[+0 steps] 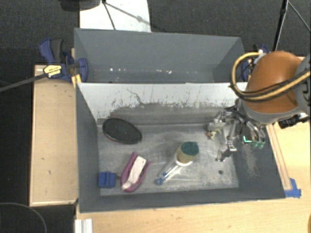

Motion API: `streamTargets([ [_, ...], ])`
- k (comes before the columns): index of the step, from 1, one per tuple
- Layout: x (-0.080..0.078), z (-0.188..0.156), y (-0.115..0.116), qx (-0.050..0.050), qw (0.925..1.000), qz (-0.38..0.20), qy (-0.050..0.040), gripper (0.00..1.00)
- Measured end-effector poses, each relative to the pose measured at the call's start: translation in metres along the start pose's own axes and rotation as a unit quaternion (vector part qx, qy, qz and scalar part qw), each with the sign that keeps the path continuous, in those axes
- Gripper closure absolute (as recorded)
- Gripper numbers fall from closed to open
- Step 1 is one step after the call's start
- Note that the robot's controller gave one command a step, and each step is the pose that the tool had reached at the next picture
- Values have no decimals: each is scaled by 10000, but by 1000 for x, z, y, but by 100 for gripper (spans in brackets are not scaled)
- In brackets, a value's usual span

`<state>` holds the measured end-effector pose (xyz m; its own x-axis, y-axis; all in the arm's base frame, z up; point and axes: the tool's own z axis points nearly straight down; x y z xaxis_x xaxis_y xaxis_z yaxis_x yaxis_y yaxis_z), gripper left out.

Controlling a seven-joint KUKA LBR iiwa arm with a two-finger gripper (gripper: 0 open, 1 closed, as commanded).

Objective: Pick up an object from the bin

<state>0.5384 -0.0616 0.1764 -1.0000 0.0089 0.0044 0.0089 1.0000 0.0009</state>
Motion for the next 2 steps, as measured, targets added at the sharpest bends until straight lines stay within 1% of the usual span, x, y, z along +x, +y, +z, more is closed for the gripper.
streamTargets([
  [1, 5, 103, 82, 18, 9843, -1763, -63, 0],
  [2, 11, 75, 87, 3, 9911, -1327, -57, 0],
])
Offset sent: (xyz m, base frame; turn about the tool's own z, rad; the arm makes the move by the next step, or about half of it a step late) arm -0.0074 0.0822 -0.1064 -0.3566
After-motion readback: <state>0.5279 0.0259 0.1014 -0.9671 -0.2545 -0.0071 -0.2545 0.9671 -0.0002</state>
